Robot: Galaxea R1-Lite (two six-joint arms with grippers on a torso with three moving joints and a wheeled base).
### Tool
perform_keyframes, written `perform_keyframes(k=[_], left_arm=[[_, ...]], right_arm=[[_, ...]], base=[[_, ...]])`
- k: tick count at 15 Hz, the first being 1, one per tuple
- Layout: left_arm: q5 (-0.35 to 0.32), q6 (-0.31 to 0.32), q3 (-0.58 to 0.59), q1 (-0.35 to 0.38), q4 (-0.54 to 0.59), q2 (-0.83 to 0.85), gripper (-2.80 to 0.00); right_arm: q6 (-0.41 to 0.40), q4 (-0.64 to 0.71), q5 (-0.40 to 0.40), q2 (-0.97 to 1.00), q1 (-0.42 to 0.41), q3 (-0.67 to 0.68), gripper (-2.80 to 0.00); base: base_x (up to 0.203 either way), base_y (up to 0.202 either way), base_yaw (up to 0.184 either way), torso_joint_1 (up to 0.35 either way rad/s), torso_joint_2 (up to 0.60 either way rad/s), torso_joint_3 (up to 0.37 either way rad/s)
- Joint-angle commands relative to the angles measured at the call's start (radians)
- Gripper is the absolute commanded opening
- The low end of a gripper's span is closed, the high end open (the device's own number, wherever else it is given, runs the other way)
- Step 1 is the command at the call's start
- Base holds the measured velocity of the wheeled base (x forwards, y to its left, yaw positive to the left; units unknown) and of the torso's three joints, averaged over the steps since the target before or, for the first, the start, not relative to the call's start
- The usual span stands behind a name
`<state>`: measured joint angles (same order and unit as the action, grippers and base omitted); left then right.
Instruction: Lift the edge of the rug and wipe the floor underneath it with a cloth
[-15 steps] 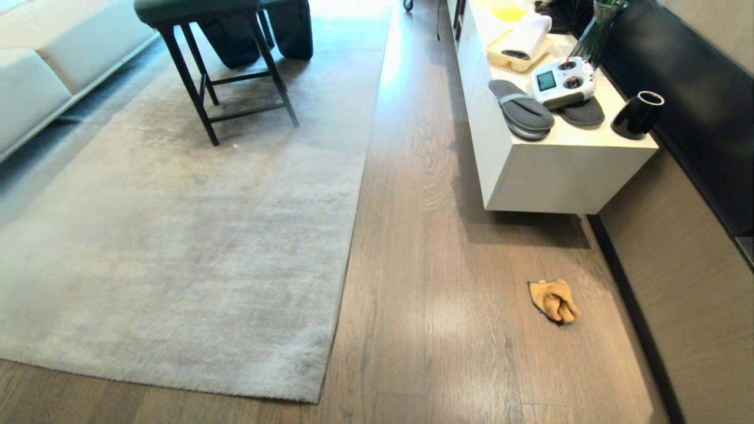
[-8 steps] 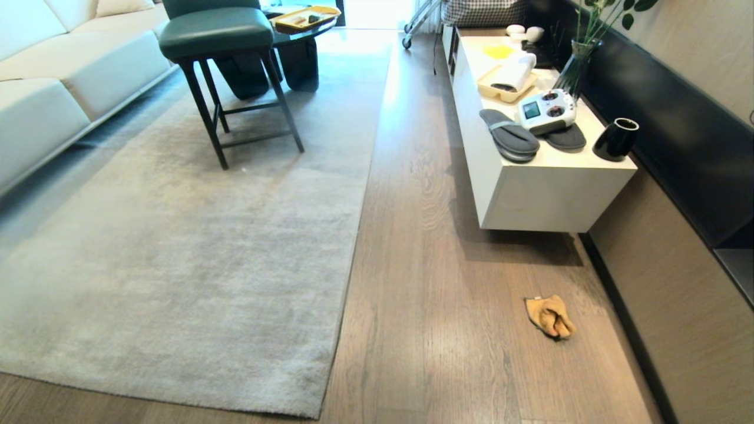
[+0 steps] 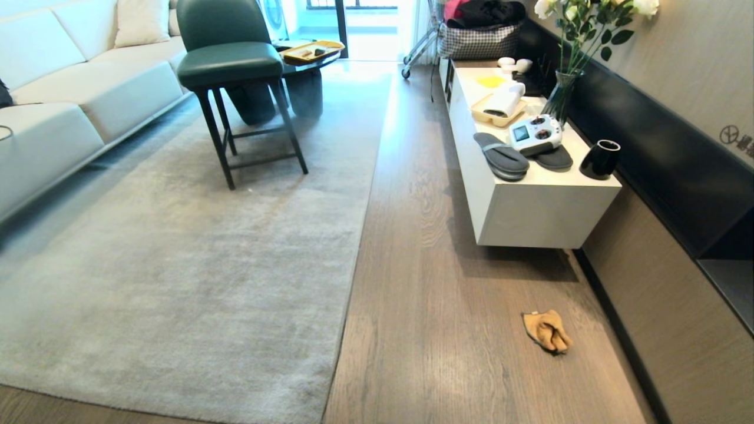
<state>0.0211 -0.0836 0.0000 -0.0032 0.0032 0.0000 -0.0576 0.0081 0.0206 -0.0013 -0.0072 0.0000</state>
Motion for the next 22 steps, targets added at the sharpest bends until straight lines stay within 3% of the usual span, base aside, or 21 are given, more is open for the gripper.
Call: perform_keyframes(k=[1,22], left_arm=[[0.0,-0.001,0.0,0.0,0.0,0.0,-2.8],[0.0,-0.002,0.0,0.0,0.0,0.0,-2.8]], right_arm=[[-0.001,0.0,0.002,0.001,0.0,0.0,-2.8],[0.002,-0.002,0.001,0.001,0.0,0.0,-2.8]], base=[[0.0,0.0,0.0,0.0,0.0,0.0],[0.0,0.0,0.0,0.0,0.0,0.0]])
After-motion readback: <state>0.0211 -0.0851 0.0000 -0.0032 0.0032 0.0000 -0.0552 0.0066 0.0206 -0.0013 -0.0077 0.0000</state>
